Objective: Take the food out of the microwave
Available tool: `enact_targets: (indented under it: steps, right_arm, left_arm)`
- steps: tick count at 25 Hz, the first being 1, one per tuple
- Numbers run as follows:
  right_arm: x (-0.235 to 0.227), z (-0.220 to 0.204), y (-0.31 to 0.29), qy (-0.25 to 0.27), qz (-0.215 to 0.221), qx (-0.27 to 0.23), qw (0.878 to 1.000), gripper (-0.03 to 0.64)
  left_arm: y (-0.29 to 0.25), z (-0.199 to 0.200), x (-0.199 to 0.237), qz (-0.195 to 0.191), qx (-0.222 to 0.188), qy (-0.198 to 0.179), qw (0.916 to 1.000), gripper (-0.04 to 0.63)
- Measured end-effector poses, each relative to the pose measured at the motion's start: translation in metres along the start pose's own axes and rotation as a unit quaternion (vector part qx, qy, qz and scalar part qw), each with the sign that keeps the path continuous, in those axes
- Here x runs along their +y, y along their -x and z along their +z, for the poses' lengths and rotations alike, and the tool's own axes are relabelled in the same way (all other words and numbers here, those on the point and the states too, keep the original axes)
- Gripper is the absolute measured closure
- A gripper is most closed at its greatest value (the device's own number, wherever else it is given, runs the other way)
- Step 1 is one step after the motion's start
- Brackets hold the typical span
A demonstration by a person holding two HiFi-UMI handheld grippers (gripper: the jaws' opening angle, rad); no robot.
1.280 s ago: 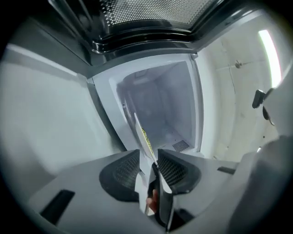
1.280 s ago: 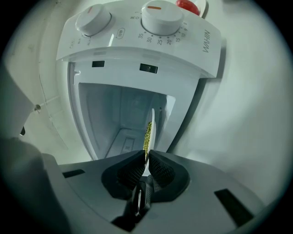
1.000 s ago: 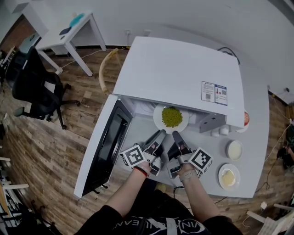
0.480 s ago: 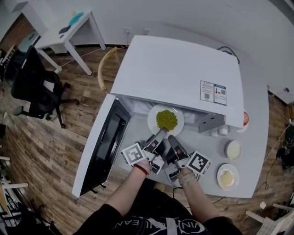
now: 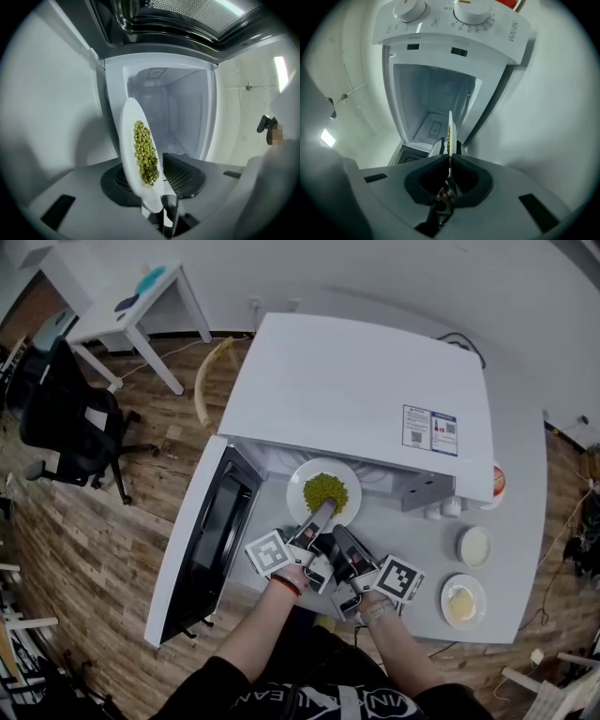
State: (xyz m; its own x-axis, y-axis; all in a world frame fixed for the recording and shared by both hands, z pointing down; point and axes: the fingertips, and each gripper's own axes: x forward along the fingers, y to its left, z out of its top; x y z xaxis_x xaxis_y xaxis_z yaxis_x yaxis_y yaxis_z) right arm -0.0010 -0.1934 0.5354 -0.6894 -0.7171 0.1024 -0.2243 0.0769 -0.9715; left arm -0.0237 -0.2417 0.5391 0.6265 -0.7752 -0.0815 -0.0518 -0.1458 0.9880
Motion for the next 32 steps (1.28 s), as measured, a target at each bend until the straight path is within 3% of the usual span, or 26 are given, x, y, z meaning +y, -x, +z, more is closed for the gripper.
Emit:
enact_targets:
  steps: [4,6,15,23,27,32]
  right_arm:
    - [0.0,0.001,0.001,0.002,0.007,-0.006,1.0,0.576]
    - [-0.001,0.001,0.001,-0.001,0.007,-0.006,1.0,0.577]
    - [-0.011,0.001,0.004,-0.002,-0.008,-0.014,1.0,0.574]
    - [-0.01,0.023,0.005,0.016,-0.016,-0.051,0.998,0.572]
    - [-0.014,0.031,0.007,0.016,-0.024,-0.063,0.998,0.572]
    - [-0.014,0.033,0.007,0.01,-0.025,-0.067,0.997,0.572]
  left_arm:
    - [0.0,0.004,0.003,0.002,-0.008,0.006,0.9999,0.469]
    - [0.001,0.004,0.005,0.007,-0.009,0.008,0.9999,0.505]
    - [0.006,0.001,0.014,0.024,0.015,-0.019,0.9994,0.516]
    - [0.008,-0.004,0.008,0.01,0.036,-0.027,0.9989,0.52]
    - [0.012,-0.011,0.006,0.008,0.041,0.003,0.9991,0.52]
    - [0.013,-0.018,0.001,-0.001,0.057,0.003,0.9984,0.522]
